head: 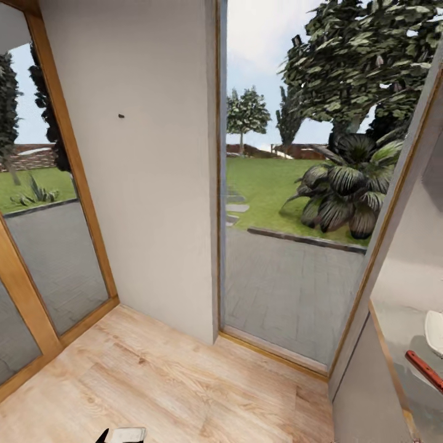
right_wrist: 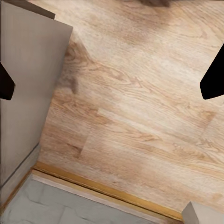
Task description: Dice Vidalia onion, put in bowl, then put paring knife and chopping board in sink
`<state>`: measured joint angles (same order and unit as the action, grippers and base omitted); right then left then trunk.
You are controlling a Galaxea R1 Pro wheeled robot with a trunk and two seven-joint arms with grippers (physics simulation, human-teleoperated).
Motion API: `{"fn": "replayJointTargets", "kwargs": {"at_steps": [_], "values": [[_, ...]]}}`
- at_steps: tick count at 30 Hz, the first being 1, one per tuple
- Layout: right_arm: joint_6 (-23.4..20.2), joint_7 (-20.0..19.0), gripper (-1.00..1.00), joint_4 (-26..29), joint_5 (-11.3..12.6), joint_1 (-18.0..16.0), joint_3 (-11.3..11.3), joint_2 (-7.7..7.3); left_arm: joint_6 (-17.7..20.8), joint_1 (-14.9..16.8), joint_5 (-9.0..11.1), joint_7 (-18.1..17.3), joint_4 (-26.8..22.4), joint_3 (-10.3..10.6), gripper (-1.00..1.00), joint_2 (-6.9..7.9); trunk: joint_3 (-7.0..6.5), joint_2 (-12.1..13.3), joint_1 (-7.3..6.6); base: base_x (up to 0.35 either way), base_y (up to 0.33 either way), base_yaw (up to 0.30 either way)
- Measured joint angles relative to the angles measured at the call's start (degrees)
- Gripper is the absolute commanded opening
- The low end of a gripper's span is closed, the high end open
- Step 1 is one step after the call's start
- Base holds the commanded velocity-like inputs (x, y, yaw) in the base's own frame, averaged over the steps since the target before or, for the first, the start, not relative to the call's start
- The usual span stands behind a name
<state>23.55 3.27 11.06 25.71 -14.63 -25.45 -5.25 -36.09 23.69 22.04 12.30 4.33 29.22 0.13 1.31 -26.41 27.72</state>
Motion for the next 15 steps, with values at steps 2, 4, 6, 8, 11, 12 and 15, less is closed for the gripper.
{"fn": "replayJointTargets", "kwargs": {"at_steps": [2,4,6,8,11,12,15], "values": [[0.01,0.00,1.00,0.00,0.00,0.00,0.00,-0.03,-0.01,0.02,0.02,-0.06,0.00,0.00,1.00,0.27,-0.11,0.00,0.00,0.000,0.000,-0.149],[0.00,0.01,1.00,0.00,0.00,0.00,0.00,-0.05,0.03,0.01,-0.10,-0.04,0.00,0.09,1.00,-0.20,-0.22,-0.01,0.00,0.000,0.000,-0.148],[0.02,0.03,1.00,0.00,0.01,-0.01,0.00,-0.03,0.02,0.03,-0.06,-0.05,0.00,0.02,1.00,-0.27,-0.33,-0.02,0.00,0.000,0.000,-0.148],[0.01,0.02,1.00,0.00,0.01,-0.01,0.00,-0.01,0.03,0.04,-0.06,-0.06,0.00,0.01,1.00,-0.27,-0.43,-0.03,0.00,0.000,0.000,-0.147],[0.00,0.03,1.00,0.00,0.01,-0.02,0.00,-0.01,0.00,0.05,-0.07,-0.15,0.00,0.05,1.00,-0.31,-0.59,-0.04,0.01,0.000,0.000,-0.146],[0.00,0.03,1.00,0.00,0.01,-0.02,0.00,0.00,-0.02,0.04,-0.07,-0.19,0.00,0.06,1.00,-0.33,-0.64,-0.04,0.01,0.000,0.000,-0.146],[0.00,0.02,1.00,0.01,0.01,-0.02,0.00,0.00,-0.03,0.07,-0.06,-0.17,0.00,0.04,1.00,-0.33,-0.79,-0.06,0.01,0.000,0.000,-0.144]]}}
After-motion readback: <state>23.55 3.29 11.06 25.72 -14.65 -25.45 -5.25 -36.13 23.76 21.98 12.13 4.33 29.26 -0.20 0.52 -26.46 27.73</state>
